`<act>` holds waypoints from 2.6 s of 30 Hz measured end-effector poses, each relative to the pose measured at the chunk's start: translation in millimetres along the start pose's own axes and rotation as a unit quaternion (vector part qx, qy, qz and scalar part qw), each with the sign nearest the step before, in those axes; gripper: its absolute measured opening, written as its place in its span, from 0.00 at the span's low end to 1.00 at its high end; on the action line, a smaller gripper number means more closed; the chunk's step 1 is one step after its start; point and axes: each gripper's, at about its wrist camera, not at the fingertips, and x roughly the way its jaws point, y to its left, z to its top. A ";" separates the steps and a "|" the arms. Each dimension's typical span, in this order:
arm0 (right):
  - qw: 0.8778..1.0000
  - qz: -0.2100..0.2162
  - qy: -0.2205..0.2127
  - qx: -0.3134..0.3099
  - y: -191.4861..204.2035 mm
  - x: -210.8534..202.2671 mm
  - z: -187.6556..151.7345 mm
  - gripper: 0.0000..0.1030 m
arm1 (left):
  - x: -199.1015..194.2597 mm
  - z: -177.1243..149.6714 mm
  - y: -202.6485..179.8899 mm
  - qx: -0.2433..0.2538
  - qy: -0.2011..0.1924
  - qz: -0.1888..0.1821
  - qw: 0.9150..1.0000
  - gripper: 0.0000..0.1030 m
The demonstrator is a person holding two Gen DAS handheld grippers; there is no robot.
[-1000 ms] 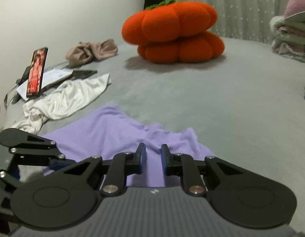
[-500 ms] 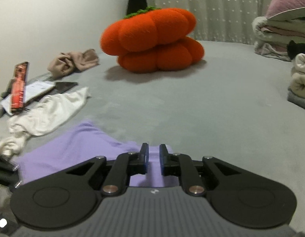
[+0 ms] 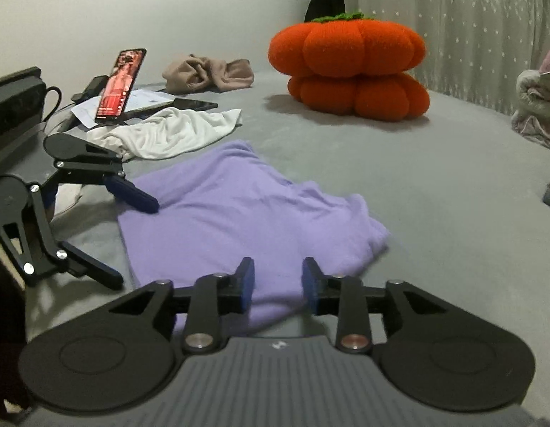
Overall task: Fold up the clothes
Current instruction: 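Press and smooth the folded pants flat with both open grippers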
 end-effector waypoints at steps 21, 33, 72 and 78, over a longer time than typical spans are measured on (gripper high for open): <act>0.997 0.057 0.035 -0.038 11.8 -6.1 -5.6 0.47 | 42.4 34.6 54.8 -0.101 -0.005 0.058 0.993 0.79; 1.000 0.021 0.013 0.001 -3.7 2.6 28.9 0.48 | 52.4 66.2 57.3 -0.142 -0.058 0.055 0.987 0.69; 0.999 0.007 0.025 -0.028 14.8 18.3 9.1 0.65 | 37.1 23.0 33.1 -0.102 -0.005 0.174 0.980 0.83; 0.999 -0.007 0.034 -0.009 -2.2 -6.0 -2.8 0.73 | 22.9 19.2 32.5 -0.113 0.023 0.188 0.975 0.90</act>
